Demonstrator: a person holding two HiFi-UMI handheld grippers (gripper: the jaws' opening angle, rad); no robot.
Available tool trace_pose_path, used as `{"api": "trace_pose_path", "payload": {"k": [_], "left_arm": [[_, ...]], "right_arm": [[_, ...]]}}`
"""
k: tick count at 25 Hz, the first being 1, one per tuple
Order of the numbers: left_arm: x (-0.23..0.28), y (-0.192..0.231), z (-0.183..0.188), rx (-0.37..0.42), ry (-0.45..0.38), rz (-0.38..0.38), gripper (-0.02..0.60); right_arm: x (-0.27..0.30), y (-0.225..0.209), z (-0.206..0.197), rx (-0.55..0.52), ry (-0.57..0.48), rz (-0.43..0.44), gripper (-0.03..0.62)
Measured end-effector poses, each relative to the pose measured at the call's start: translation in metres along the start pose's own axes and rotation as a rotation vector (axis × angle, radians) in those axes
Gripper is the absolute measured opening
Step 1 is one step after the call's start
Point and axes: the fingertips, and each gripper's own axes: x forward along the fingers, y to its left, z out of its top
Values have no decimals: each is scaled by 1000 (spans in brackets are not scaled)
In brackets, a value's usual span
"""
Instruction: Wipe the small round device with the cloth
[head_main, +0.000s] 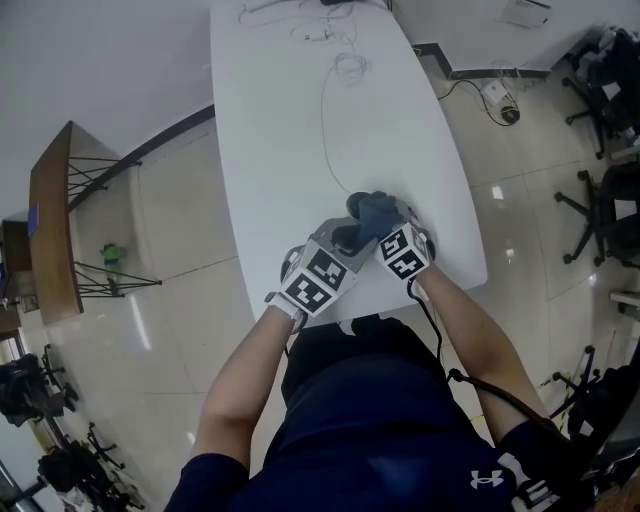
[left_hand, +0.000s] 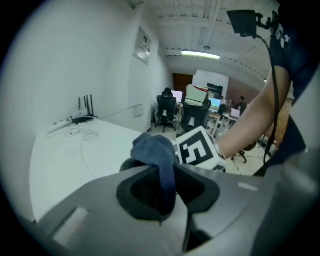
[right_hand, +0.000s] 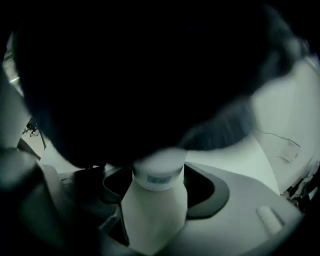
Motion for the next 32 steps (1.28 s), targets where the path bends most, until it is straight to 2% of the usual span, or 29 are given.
{"api": "trace_pose_path", "payload": {"k": [2, 4, 5, 7, 10, 13, 15, 17, 19, 21, 22, 23, 25, 27, 28, 29, 30, 32], "left_arm": [[5, 2, -11, 49, 47, -24, 81], [2, 12, -16, 72, 64, 9, 81], [-2, 20, -14, 52, 50, 35, 81], [-14, 41, -7, -65, -17, 80, 81], [-29, 68, -3, -331, -123, 87, 81], [-28, 89, -23, -572, -188, 78, 81], [-28, 104, -42, -721, -227, 111, 81], [-32, 112, -58, -826, -260, 144, 80], [-35, 114, -65, -857, -265, 162, 80], [-40, 113, -61, -810, -240, 200, 80], [-43, 111, -51, -745, -222, 220, 80], [-45, 105, -35, -649, -200, 228, 80], [-41, 82, -1, -404, -131, 208, 81], [-27, 56, 16, -158, -43, 182, 81], [-19, 45, 19, -60, -7, 174, 81], [-11, 36, 19, 7, 20, 161, 81], [-4, 28, 18, 39, 37, 141, 81], [2, 11, 18, 19, 53, 59, 81]], "right_arm": [[1, 1, 1, 9, -3, -3, 325], [2, 2, 1, 14, -5, -4, 322], [2, 2, 1, 15, -6, -3, 321], [2, 2, 1, 20, -5, 2, 320], [2, 1, 0, 28, -2, 12, 319], [1, 1, -1, 28, 5, 17, 319], [1, 2, -2, 31, 11, 20, 319], [2, 2, -3, 36, 14, 24, 318], [1, 1, -2, 39, 14, 26, 317], [1, 2, -2, 41, 14, 28, 316], [1, 3, -3, 39, 15, 29, 316], [1, 3, -4, 34, 17, 31, 316], [2, 1, -4, 24, 21, 33, 316], [1, 1, -4, 23, 23, 33, 318], [1, 2, -4, 26, 23, 34, 316], [1, 2, -4, 28, 22, 35, 316], [1, 3, -4, 30, 22, 36, 316], [1, 3, -3, 27, 21, 35, 316]]}}
